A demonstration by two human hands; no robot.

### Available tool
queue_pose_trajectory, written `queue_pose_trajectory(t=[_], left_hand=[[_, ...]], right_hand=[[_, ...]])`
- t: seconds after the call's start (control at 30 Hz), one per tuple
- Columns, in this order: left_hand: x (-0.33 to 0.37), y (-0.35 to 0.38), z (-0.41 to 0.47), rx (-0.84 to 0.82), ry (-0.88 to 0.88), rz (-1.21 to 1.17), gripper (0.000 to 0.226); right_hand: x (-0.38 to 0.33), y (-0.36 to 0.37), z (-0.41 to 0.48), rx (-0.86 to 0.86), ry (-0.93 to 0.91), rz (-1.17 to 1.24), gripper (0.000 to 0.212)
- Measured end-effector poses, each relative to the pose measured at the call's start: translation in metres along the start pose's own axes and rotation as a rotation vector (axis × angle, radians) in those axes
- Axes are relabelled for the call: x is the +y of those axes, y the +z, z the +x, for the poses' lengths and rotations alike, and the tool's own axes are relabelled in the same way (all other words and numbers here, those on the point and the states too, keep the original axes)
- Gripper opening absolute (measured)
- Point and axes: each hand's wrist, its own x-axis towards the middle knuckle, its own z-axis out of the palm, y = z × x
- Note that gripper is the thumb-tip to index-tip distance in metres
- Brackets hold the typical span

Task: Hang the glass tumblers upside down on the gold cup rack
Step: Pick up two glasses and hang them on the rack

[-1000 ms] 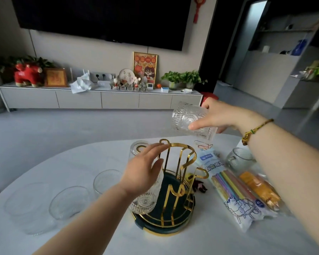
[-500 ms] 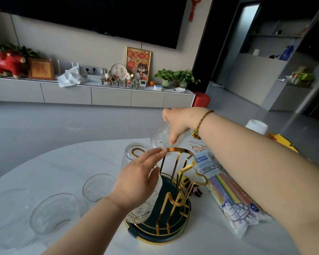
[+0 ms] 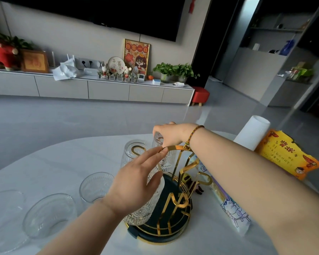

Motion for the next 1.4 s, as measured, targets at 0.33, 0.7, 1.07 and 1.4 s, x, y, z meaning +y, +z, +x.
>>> queue_pose_trajectory(t=[0.33,0.7,1.07,1.4], left_hand=[[0.001,0.001,-0.001,-0.003,0.039,-0.032,0.059],[0.0,0.001,-0.001,-0.01,0.031,0.013,0.058],[0.009,-0.02,-0.04,0.016,-0.127,0.062,0.045],[-0.029,-0.056,-0.205,0.217,-0.477,0.199,0.011]], right_hand=[[0.004,0.009,0.006,0.008,-0.02,0.07,0.065],[0.005,0.007,0.0,0.021,-0.034,0.136,0.085],[-0.006,-0.016,-0.059,0.504,-0.016,0.318,0.046],[-0.114,0.039,-0.112,0.793,-0.372,0.693,0.011]])
